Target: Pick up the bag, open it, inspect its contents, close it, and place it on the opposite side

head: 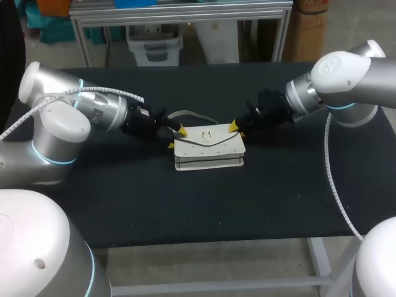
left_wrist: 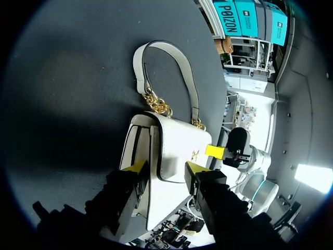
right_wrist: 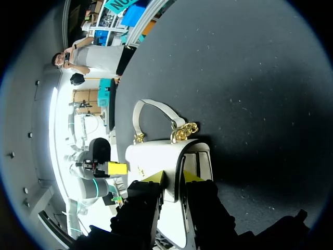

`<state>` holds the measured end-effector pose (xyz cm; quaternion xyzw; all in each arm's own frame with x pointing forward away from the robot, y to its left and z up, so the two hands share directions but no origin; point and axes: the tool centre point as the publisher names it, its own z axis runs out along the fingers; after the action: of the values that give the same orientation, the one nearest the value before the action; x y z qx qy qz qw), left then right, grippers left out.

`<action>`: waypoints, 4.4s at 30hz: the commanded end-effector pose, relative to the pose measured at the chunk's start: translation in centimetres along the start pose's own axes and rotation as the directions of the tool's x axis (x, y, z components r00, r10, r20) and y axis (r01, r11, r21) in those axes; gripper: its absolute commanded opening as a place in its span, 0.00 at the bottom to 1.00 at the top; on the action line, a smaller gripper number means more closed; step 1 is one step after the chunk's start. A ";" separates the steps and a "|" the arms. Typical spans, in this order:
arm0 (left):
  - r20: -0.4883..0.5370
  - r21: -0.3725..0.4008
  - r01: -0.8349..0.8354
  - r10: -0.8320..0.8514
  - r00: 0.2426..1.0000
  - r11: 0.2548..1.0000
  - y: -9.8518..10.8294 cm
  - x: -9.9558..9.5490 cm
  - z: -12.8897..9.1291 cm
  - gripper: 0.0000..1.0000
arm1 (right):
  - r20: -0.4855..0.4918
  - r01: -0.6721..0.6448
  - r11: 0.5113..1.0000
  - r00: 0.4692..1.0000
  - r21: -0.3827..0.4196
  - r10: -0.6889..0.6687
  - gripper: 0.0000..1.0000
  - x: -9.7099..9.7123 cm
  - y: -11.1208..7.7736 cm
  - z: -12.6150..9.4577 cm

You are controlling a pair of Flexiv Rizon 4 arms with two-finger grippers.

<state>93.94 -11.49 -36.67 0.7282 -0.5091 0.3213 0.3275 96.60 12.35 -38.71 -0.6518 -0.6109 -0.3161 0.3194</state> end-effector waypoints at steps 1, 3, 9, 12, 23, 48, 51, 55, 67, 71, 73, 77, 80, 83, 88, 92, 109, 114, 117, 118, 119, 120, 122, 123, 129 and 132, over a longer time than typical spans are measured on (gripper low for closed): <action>-0.033 0.046 -0.017 0.019 0.999 0.999 0.8 -0.4 0.0 0.38 | -0.004 0.001 1.000 1.000 -0.004 -0.001 0.22 -0.2 -0.2 0.3; -0.044 0.043 -0.028 0.029 0.999 0.999 1.0 -0.5 0.0 0.37 | -0.004 0.001 1.000 1.000 -0.004 -0.001 0.24 -0.3 -0.2 0.3; -0.043 0.036 -0.038 0.039 0.998 0.999 1.2 -0.3 0.2 0.46 | -0.003 0.003 1.000 1.000 -0.010 -0.003 0.33 -0.2 -0.3 0.2; -0.042 0.031 -0.020 0.021 0.999 0.999 1.1 -0.4 0.3 0.45 | -0.004 0.006 1.000 1.000 -0.015 -0.006 0.37 -0.1 -0.4 0.2; -0.026 0.074 0.014 -0.012 1.000 0.997 0.1 -0.3 1.5 0.00 | -0.010 0.026 0.999 1.000 -0.028 -0.026 0.00 0.1 -0.8 0.2; -0.065 0.079 -0.058 0.063 0.996 0.995 0.8 0.3 -0.7 1.00 | -0.020 0.095 0.993 0.995 -0.063 -0.096 1.00 0.5 -1.3 -1.8; -0.052 0.088 -0.072 0.076 0.996 0.994 1.1 0.5 -0.9 1.00 | -0.016 0.117 0.991 0.993 -0.061 -0.118 1.00 0.8 -1.5 -2.1; -0.037 0.099 -0.090 0.094 0.995 0.991 1.6 0.8 -1.4 1.00 | -0.017 0.140 0.988 0.990 -0.058 -0.142 1.00 1.2 -1.9 -3.0; 0.001 0.073 -0.120 0.120 0.993 0.990 2.7 1.2 -1.9 0.92 | 0.049 0.204 0.978 0.978 -0.034 -0.202 1.00 1.3 -3.0 -5.6; 0.020 0.053 -0.125 0.124 0.992 0.991 3.1 1.1 -1.7 0.83 | 0.095 0.236 0.971 0.968 -0.038 -0.232 1.00 0.7 -3.2 -7.6; 0.032 0.045 -0.129 0.127 0.991 0.991 3.2 1.0 -1.4 0.78 | 0.100 0.254 0.967 0.963 -0.014 -0.251 1.00 0.5 -3.2 -8.5; 0.056 0.015 -0.129 0.128 0.990 0.992 3.2 1.1 -0.6 0.69 | 0.149 0.277 0.961 0.950 0.009 -0.275 1.00 0.1 -3.0 -10.2; 0.070 -0.014 -0.120 0.121 0.990 0.993 3.2 1.0 -0.1 0.61 | 0.180 0.278 0.960 0.944 0.028 -0.278 1.00 -0.4 -2.7 -11.5; 0.090 -0.029 -0.109 0.111 0.990 0.994 3.2 0.8 0.4 0.57 | 0.204 0.283 0.958 0.936 0.051 -0.287 1.00 -0.9 -2.2 -12.4; 0.111 -0.061 -0.107 0.113 0.987 0.992 3.4 0.6 0.7 0.35 | 0.259 0.291 0.952 0.916 0.092 -0.305 1.00 -1.6 -1.5 -13.5; 0.125 -0.079 -0.099 0.108 0.986 0.992 3.0 0.1 0.8 0.00 | 0.300 0.309 0.942 0.893 0.133 -0.335 1.00 -2.5 -0.7 -14.7; 0.262 0.034 -0.234 0.217 0.940 0.972 -2.9 -1.8 -3.2 0.00 | 0.339 0.333 0.927 0.863 0.175 -0.374 1.00 -3.1 -0.3 -15.3; 0.262 0.034 -0.234 0.217 0.940 0.972 -2.9 -1.8 -3.2 0.00 | 0.339 0.333 0.927 0.863 0.175 -0.374 1.00 -3.1 -0.3 -15.3; 0.262 0.034 -0.234 0.217 0.940 0.972 -2.9 -1.8 -3.2 0.00 | 0.339 0.333 0.927 0.863 0.175 -0.374 1.00 -3.1 -0.3 -15.3; 0.262 0.034 -0.234 0.217 0.940 0.972 -2.9 -1.8 -3.2 0.00 | 0.339 0.333 0.927 0.863 0.175 -0.374 1.00 -3.1 -0.3 -15.3; 0.262 0.034 -0.234 0.217 0.940 0.972 -2.9 -1.8 -3.2 0.00 | 0.339 0.333 0.927 0.863 0.175 -0.374 1.00 -3.1 -0.3 -15.3; 0.262 0.034 -0.234 0.217 0.940 0.972 -2.9 -1.8 -3.2 0.00 | 0.339 0.333 0.927 0.863 0.175 -0.374 1.00 -3.1 -0.3 -15.3; 0.262 0.034 -0.234 0.217 0.940 0.972 -2.9 -1.8 -3.2 0.00 | 0.339 0.333 0.927 0.863 0.175 -0.374 1.00 -3.1 -0.3 -15.3; 0.262 0.034 -0.234 0.217 0.940 0.972 -2.9 -1.8 -3.2 0.00 | 0.339 0.333 0.927 0.863 0.175 -0.374 1.00 -3.1 -0.3 -15.3; 0.262 0.034 -0.234 0.217 0.940 0.972 -2.9 -1.8 -3.2 0.00 | 0.339 0.333 0.927 0.863 0.175 -0.374 1.00 -3.1 -0.3 -15.3; 0.262 0.034 -0.234 0.217 0.940 0.972 -2.9 -1.8 -3.2 0.00 | 0.339 0.333 0.927 0.863 0.175 -0.374 1.00 -3.1 -0.3 -15.3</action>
<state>95.78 -7.21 -36.68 0.7101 -0.6165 0.2770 0.1974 95.76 -1.71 -32.14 -0.5572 -0.7850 -0.2097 0.1713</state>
